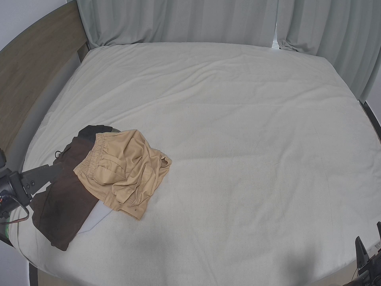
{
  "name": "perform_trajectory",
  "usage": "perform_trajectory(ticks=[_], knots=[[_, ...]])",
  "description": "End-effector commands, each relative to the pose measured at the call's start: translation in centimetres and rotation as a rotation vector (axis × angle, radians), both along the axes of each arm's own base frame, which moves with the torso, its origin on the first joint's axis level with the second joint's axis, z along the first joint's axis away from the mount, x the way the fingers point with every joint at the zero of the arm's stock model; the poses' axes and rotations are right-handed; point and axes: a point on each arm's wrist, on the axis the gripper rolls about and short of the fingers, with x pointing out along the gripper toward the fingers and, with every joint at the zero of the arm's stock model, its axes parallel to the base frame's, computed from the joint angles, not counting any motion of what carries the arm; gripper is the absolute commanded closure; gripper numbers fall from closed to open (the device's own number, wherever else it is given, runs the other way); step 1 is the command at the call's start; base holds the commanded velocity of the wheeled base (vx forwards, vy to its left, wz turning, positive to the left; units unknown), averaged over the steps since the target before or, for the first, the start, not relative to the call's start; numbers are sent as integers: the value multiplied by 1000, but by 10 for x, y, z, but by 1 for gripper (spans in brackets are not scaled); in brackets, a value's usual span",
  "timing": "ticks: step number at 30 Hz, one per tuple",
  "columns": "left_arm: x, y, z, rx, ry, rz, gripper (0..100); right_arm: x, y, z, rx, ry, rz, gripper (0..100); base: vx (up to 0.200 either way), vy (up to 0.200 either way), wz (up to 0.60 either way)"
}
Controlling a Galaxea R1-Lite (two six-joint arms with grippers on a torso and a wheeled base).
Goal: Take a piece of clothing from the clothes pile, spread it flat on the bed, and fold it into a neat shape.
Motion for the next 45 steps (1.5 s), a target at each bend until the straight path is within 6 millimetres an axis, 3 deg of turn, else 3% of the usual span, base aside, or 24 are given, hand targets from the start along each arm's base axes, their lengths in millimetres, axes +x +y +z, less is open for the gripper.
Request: perform_trajectory(ticks=[1, 11, 17, 26, 35, 45], knots=[[23, 6, -8, -8, 56, 10, 0, 0, 0, -5, 0, 0, 0, 0, 0, 0, 0], [67, 18, -21, 2, 62, 23, 0, 0, 0, -5, 0, 0, 0, 0, 0, 0, 0], [80, 21, -27, -15, 90, -8, 0, 0, 0, -5, 0, 0, 0, 0, 0, 0, 0], [125, 38, -35, -34, 85, -54, 0, 0, 0, -5, 0, 0, 0, 0, 0, 0, 0], [149, 47, -40, -50, 94, -89, 0, 0, 0, -5, 0, 0, -2, 0, 0, 0, 0], [175, 55, -71, -54, 152, -110, 0, 0, 0, -5, 0, 0, 0, 0, 0, 0, 0]])
